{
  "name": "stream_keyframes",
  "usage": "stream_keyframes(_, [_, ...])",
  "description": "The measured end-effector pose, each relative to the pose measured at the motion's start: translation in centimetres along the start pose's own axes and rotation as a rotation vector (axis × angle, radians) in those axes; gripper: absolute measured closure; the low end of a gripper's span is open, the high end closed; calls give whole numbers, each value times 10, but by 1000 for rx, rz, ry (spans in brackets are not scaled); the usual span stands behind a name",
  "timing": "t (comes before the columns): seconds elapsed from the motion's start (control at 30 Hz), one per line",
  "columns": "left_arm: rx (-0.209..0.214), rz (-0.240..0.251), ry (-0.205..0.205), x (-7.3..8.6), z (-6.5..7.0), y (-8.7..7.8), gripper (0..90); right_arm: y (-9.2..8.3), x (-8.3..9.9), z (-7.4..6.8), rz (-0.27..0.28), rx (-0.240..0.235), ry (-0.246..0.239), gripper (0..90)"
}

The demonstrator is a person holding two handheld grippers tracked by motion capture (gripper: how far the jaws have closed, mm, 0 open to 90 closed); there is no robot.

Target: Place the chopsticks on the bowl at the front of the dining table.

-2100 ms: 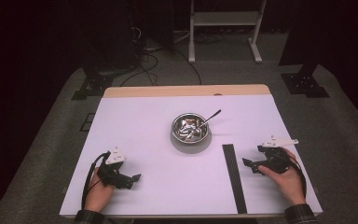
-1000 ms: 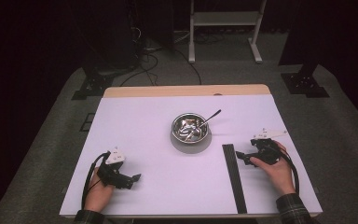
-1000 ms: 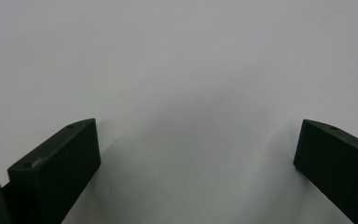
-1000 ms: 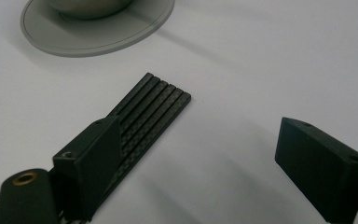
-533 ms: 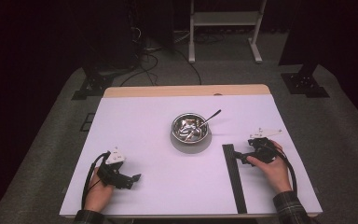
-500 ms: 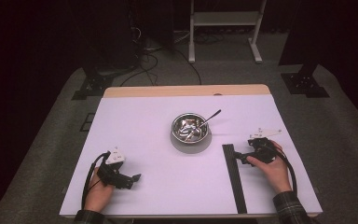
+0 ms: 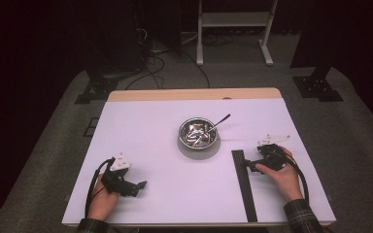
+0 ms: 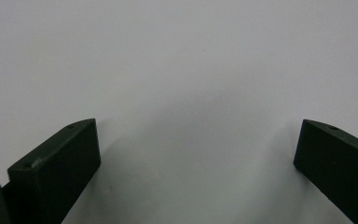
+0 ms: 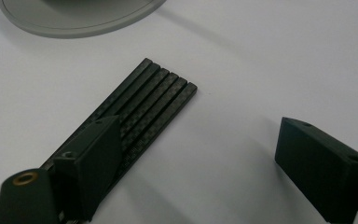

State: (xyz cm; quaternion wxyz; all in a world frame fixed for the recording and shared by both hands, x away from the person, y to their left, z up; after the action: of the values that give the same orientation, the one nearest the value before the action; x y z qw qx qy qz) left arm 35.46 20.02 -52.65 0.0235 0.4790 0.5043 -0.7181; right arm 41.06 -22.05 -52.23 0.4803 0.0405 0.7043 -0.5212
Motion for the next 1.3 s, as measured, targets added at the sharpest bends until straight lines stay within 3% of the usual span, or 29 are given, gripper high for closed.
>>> stream_keyframes(0.6, [0,1,0,0,0,0,0,0,4,2,-28,30,-19,129])
stream_keyframes(1.3, [-1,0,3,0,0,0,0,-19,4,-11,23,3,-7,129])
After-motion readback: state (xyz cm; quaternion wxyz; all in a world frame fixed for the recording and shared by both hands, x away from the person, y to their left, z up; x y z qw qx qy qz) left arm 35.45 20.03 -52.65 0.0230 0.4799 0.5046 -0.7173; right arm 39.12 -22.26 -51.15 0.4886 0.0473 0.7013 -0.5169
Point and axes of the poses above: each handheld gripper's, and its own axes: y roughly forward along the jaws, x roughly out of its underside, z roughly to its right, the point moved 9 cm from there along y, roughly forward along the jaws, and after that the axes turned 4 degrees about -y, right-handed, at the moved point
